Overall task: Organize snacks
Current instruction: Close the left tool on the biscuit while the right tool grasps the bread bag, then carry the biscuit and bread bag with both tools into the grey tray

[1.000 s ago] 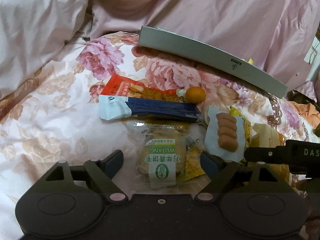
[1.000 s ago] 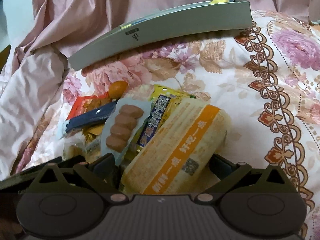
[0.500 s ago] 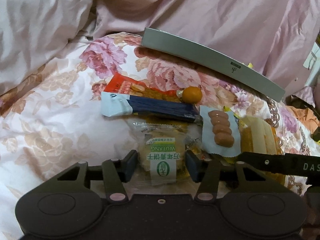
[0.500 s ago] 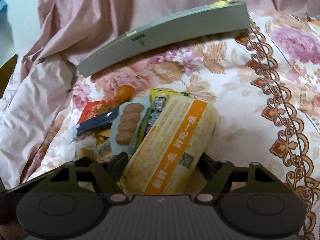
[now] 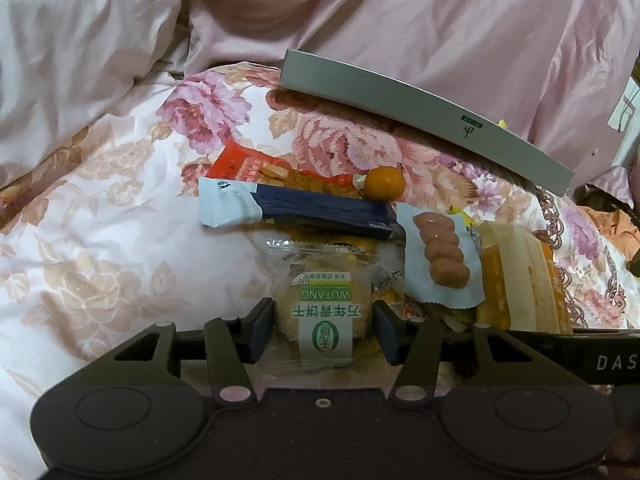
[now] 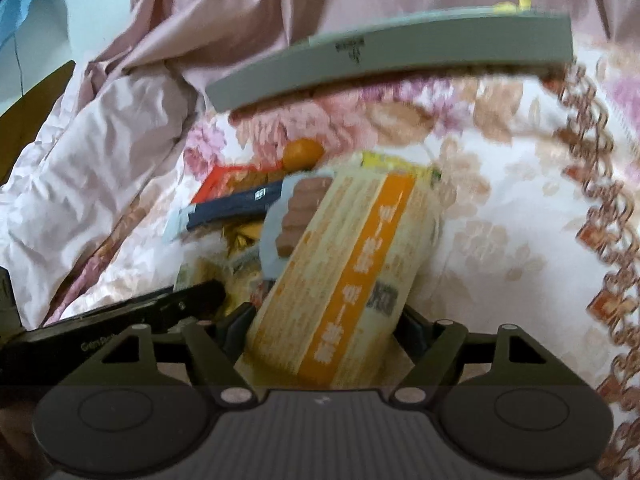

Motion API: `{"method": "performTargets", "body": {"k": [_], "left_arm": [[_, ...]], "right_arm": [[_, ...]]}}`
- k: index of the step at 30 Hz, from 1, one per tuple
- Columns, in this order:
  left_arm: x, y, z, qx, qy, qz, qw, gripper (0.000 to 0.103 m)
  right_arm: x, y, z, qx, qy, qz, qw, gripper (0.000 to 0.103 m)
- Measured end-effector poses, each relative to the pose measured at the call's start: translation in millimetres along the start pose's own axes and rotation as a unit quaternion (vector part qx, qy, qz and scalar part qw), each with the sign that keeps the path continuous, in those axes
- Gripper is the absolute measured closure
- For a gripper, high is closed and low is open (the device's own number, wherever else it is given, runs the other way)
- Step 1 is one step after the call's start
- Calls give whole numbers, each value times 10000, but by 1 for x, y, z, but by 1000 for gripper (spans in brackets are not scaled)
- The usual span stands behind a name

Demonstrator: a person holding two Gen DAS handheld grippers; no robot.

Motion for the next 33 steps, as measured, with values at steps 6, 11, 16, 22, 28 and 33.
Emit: {"method": "performTargets", "body": {"k": [6, 11, 16, 22, 28, 33], "left_arm": [[-1, -6, -4, 31, -66, -143, 9999, 52], [-1, -15, -13, -8, 36, -450, 9990, 53], [5, -24, -17, -30, -45, -806, 9967, 53], [23, -31, -25, 45, -223, -1202, 9925, 53], [39, -35, -41, 59, -324, -1393, 9897, 53], [53, -35, -57, 132, -284, -1452, 9889, 53]], "right_arm": [[0, -4, 4, -84, -224, -83, 9997, 34], [0, -13, 16, -49, -725, -399, 9966, 41], [1, -28, 32, -108, -1367, -962, 9859, 42], [8, -38, 34, -194, -1504, -1369, 9789, 42], [20, -45, 24, -292, -1232, -1564, 9795, 42], [34, -59, 16, -339, -1116, -1894, 9749, 42]]}}
Point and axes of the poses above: each gripper's, at about its wrist camera, not at the fingertips, and y roughly the way its jaws point, z to its left, x to its top, the point moved 2 cm from there along y, roughly the way its jaws point, and after that the axes turned 14 degrees about -z, right-handed, at the moved point
